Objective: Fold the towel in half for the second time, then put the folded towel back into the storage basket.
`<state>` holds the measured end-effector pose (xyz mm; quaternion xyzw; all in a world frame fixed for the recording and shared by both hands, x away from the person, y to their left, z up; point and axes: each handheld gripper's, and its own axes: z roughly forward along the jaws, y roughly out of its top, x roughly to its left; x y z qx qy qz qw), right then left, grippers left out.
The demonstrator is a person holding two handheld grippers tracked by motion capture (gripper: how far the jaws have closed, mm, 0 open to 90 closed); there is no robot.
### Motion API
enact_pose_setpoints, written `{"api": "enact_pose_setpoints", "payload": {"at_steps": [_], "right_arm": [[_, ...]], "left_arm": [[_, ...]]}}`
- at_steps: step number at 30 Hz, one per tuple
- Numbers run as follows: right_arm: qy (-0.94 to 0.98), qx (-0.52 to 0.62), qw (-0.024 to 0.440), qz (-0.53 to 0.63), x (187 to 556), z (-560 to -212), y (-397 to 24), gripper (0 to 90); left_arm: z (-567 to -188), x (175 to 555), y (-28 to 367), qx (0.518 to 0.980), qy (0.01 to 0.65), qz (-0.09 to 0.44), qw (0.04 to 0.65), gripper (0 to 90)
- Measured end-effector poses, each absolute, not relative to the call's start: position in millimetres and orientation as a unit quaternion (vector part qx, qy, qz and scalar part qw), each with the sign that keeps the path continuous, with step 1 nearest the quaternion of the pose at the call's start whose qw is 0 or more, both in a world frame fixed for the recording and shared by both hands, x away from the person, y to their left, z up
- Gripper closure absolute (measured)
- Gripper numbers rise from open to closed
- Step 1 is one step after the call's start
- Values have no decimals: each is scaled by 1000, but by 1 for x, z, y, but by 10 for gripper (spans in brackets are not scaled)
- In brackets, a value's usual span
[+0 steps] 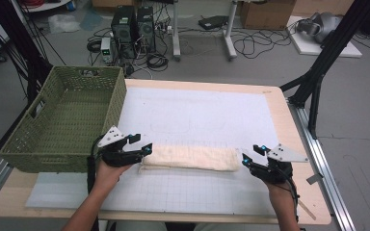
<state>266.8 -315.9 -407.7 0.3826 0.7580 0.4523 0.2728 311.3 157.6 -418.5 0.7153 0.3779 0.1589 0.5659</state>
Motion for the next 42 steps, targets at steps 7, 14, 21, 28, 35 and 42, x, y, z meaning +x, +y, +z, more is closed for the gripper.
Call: {"api": "enact_pose_setpoints", "payload": {"at_steps": [7, 14, 21, 28, 35, 42], "right_arm": [[741, 426, 291, 429, 271, -411, -326, 184], [725, 447, 292, 436, 274, -411, -335, 117], [724, 442, 294, 440, 274, -411, -333, 117], [725, 443, 289, 441, 273, -411, -334, 117], [728, 445, 286, 437, 274, -413, -332, 117], [728, 446, 282, 437, 275, -414, -330, 117]], "left_arm": [[-417, 310, 156, 711, 371, 183, 569, 173], [-417, 309, 157, 713, 371, 182, 567, 174], [-416, 307, 160, 711, 370, 188, 568, 177], [-416, 307, 160, 710, 371, 190, 567, 177], [-418, 310, 161, 713, 374, 186, 563, 178], [-418, 308, 160, 716, 376, 183, 559, 187]]}}
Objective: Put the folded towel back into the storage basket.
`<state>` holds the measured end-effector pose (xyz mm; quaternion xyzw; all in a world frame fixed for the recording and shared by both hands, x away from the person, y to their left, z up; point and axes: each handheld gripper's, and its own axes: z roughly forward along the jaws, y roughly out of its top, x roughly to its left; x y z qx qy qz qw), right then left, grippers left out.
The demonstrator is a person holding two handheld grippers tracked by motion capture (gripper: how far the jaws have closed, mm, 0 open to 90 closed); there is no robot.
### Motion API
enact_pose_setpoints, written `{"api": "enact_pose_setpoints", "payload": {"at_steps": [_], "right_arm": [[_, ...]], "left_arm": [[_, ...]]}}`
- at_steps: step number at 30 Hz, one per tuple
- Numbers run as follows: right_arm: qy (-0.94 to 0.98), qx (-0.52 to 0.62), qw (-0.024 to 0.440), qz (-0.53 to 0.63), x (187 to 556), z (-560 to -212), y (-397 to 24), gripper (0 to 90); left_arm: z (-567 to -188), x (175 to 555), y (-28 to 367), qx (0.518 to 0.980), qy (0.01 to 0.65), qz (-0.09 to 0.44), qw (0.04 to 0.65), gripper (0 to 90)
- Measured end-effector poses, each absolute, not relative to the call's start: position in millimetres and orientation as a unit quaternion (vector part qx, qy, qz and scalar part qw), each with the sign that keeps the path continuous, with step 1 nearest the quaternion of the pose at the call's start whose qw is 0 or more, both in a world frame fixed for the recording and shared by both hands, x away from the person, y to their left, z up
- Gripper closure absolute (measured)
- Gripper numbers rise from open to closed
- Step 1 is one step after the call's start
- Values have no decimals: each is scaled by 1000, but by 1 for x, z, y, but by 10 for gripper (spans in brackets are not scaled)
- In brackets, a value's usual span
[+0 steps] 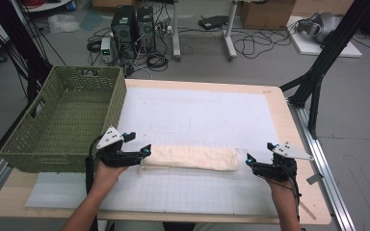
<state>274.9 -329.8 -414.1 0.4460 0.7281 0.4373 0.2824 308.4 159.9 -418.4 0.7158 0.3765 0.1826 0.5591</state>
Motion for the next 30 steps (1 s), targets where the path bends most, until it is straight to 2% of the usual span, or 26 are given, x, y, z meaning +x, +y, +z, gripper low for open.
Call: {"api": "enact_pose_setpoints", "payload": {"at_steps": [6, 9, 17, 28, 30], "right_arm": [[734, 440, 279, 436, 274, -415, -327, 117], [734, 440, 277, 436, 272, -415, -327, 117], [741, 439, 268, 431, 276, -420, -324, 117], [748, 434, 259, 429, 276, -421, -320, 117], [749, 432, 260, 430, 277, -421, -320, 118]], "left_arm": [[-419, 306, 155, 728, 395, 192, 527, 210], [-424, 307, 155, 738, 411, 184, 502, 289], [-434, 311, 149, 761, 431, 146, 462, 343], [-443, 311, 139, 802, 412, 126, 415, 366], [-444, 310, 138, 812, 402, 119, 407, 397]]}}
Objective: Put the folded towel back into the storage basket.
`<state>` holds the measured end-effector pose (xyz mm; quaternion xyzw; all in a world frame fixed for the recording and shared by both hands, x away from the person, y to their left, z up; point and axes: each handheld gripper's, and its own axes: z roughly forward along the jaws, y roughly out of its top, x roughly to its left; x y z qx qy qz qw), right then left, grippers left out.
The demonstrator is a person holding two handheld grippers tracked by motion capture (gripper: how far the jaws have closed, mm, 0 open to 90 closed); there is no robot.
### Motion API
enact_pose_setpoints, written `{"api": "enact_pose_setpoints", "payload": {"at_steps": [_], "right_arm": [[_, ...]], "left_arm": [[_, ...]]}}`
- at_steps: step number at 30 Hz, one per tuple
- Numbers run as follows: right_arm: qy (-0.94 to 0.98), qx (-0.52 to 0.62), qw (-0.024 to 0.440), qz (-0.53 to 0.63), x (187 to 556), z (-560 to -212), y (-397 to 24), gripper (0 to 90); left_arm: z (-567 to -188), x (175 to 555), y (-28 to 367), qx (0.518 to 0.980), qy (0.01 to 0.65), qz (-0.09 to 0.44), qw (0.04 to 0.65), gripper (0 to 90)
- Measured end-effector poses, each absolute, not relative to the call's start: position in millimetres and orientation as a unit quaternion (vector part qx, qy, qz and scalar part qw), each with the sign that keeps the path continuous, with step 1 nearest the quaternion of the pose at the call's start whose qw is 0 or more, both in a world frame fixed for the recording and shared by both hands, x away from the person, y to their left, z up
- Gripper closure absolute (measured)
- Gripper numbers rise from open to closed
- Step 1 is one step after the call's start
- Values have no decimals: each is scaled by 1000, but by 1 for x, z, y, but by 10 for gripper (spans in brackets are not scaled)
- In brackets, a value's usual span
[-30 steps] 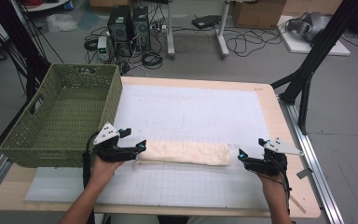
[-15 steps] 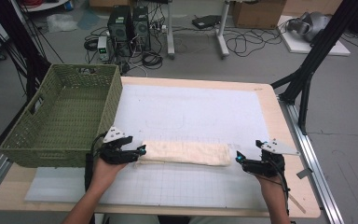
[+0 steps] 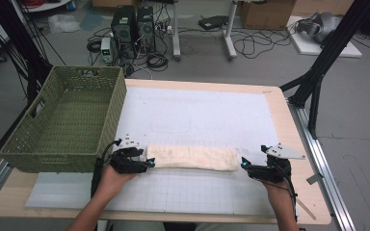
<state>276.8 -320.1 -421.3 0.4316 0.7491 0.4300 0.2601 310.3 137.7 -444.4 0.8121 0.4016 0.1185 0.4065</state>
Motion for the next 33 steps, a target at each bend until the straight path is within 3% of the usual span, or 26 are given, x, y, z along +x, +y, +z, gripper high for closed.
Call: {"api": "enact_pose_setpoints", "payload": {"at_steps": [4, 14, 26, 33], "right_arm": [[751, 432, 256, 429, 277, -422, -319, 118], [757, 429, 243, 428, 280, -424, -312, 117], [774, 431, 212, 413, 287, -434, -293, 127], [800, 409, 170, 405, 288, -440, -280, 347]], "left_arm": [[-444, 309, 134, 826, 382, 123, 395, 476], [-445, 305, 132, 826, 366, 121, 411, 788], [-445, 306, 134, 818, 372, 121, 421, 806], [-444, 306, 136, 816, 369, 123, 427, 806]]}}
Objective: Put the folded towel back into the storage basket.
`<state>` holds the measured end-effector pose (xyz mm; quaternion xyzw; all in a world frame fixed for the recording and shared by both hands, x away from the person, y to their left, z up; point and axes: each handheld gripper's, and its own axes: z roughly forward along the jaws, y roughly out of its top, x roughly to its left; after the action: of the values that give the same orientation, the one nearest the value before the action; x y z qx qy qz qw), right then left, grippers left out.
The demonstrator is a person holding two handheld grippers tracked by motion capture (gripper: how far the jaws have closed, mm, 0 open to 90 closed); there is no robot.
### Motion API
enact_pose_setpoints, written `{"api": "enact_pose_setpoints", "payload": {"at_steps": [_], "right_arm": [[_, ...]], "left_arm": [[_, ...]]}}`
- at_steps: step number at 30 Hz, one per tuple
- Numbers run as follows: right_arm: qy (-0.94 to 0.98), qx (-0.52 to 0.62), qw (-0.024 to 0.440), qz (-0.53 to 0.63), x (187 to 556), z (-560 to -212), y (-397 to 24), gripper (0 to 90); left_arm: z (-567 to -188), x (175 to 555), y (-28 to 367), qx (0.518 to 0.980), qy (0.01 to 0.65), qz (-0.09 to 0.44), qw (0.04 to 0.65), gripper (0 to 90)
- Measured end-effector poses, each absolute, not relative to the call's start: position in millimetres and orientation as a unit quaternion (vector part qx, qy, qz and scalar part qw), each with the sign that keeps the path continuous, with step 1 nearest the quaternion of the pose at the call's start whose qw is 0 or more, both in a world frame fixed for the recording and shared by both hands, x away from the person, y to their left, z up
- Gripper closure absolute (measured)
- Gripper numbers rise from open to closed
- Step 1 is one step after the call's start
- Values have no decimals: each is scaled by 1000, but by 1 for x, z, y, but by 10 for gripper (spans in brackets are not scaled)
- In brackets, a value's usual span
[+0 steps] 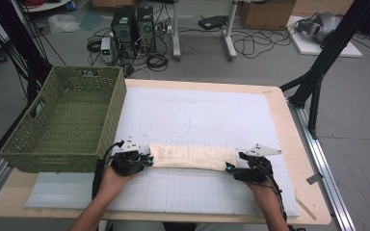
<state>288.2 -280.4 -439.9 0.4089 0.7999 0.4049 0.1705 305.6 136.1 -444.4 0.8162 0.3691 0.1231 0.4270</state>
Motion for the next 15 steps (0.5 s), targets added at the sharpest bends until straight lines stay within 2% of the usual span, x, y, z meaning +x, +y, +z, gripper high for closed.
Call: {"api": "enact_pose_setpoints", "payload": {"at_steps": [7, 11, 15], "right_arm": [[798, 426, 150, 399, 293, -451, -279, 453], [805, 414, 157, 396, 291, -451, -277, 519], [801, 420, 149, 399, 291, -451, -276, 542]], "left_arm": [[-445, 305, 136, 815, 365, 123, 433, 805], [-445, 305, 136, 815, 366, 124, 432, 805], [-445, 305, 136, 816, 366, 124, 430, 805]]}}
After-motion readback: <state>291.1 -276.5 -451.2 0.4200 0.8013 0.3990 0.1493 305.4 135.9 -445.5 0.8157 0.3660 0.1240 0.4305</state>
